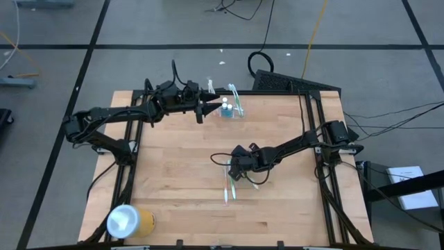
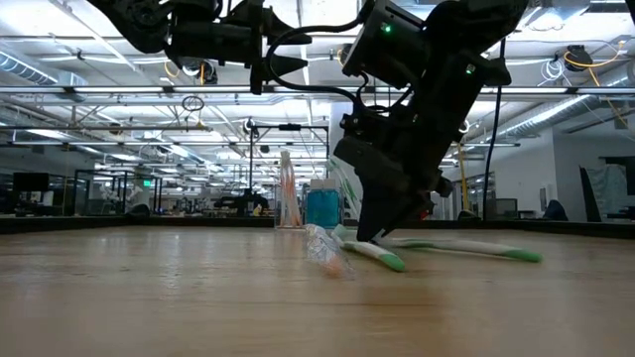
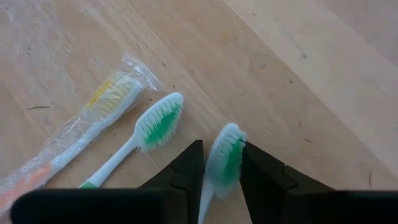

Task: Pick & Place toothbrushing station
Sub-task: Put the green toothbrush into the transparent organizer

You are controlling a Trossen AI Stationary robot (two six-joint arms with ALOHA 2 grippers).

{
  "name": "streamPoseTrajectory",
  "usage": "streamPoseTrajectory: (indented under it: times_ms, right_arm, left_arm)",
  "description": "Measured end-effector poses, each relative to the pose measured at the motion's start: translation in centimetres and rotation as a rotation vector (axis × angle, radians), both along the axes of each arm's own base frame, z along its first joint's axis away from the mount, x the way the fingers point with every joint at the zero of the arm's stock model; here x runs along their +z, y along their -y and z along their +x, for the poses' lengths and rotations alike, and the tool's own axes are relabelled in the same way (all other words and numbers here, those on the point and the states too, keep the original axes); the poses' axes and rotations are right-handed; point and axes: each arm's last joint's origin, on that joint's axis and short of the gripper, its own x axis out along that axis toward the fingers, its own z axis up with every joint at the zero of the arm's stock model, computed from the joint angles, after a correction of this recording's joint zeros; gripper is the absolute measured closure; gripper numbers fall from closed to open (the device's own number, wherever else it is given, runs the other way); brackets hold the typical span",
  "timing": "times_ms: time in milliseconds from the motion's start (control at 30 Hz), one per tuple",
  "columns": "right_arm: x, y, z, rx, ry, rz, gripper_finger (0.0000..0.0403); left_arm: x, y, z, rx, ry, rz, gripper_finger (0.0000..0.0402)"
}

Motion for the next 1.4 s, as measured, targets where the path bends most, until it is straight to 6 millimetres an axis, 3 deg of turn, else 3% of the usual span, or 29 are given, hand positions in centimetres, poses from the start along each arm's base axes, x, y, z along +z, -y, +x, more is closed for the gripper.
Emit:
streamPoseTrajectory:
  times_ms: [167, 333, 633, 867, 1033, 1233, 1400]
  right_arm:
    - [0.1, 0.0, 0.0, 0.028, -0.002, -0.007, 0.0344]
    - [1.5, -0.1, -0.4, 0.108, 0.003, -0.015, 0.0353]
    - [7.5, 0.2, -1.3, 0.218, 0.166, -0.142, 0.0351]
    - [10.9, 0.8, -3.5, 0.243, 0.286, -0.330, 0.0350]
    - [11.3, 2.0, -5.3, 0.218, 0.479, -0.395, 0.0350]
    - [10.2, 4.4, -7.1, 0.134, 0.769, -0.499, 0.0350]
    - [9.1, 7.0, -8.4, 0.069, 0.892, -0.556, 0.0350]
  left_arm:
    - [0.0, 0.0, 0.0, 0.000, 0.000, -0.001, 0.0165]
    - [0.0, 0.0, 0.0, 0.000, 0.000, -0.001, 0.0165]
    - [0.0, 0.0, 0.0, 0.000, 0.000, -0.001, 0.0165]
    - [0.1, 0.0, 0.0, 0.000, 0.006, -0.001, 0.0165]
    - [0.1, 0.0, 0.0, 0.001, 0.009, 0.002, 0.0165]
    - [0.1, 0.0, 0.0, 0.001, 0.007, 0.002, 0.0165]
    - [0.1, 0.0, 0.0, 0.001, 0.007, 0.002, 0.0165]
